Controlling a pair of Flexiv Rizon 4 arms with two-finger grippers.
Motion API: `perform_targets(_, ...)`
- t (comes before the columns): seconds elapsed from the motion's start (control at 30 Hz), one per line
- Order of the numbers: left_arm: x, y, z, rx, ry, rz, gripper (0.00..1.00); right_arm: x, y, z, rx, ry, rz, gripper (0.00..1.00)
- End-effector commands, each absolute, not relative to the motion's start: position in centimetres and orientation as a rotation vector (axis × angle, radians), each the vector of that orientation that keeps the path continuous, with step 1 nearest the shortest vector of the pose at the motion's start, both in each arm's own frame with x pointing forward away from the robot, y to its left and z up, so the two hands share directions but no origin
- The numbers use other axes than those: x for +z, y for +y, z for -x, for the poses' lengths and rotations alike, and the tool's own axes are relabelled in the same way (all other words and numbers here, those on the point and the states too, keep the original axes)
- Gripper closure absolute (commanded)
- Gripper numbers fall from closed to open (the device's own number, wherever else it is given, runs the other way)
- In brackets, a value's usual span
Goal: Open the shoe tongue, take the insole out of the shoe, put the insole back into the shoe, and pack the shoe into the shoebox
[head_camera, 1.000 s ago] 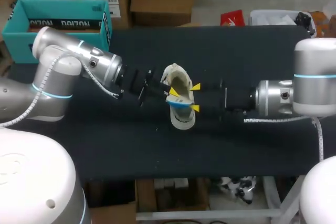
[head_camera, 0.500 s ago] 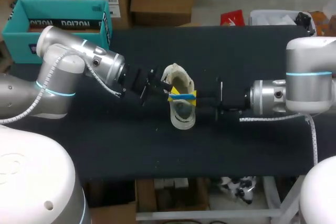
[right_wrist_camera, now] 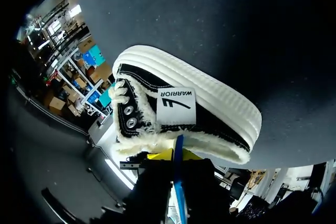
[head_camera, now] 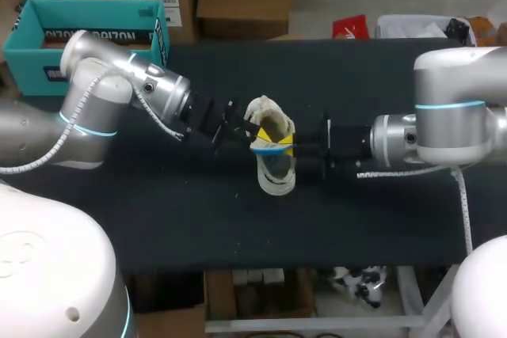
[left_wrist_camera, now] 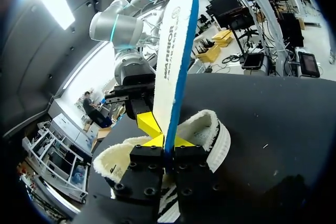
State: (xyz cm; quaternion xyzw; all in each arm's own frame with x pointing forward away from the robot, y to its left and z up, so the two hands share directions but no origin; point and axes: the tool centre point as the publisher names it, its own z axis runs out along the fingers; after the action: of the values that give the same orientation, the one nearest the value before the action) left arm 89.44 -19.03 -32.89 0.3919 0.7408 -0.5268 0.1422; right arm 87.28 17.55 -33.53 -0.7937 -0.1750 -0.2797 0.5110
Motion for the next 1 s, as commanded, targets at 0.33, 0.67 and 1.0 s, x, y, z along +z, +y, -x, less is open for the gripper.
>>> perform_targets(0.33,-33.4,-19.6,-89.3,-1.534,2.141,-1.239,1.00,-34.3,18.2,-87.6,-0.646,-0.457,1.915,1.00)
perform_targets(0.67,-34.0,-19.8,-89.3,-1.506,2.173,-1.228,1.00,-35.1,17.7,-89.1,-0.646,-0.505,1.916,1.00)
perform_targets(1.0,-31.8,-18.2,-86.6,-1.535,2.078,-1.226,0.47,-35.1,17.1,-88.8,-0.647,-0.500,1.930,1.00)
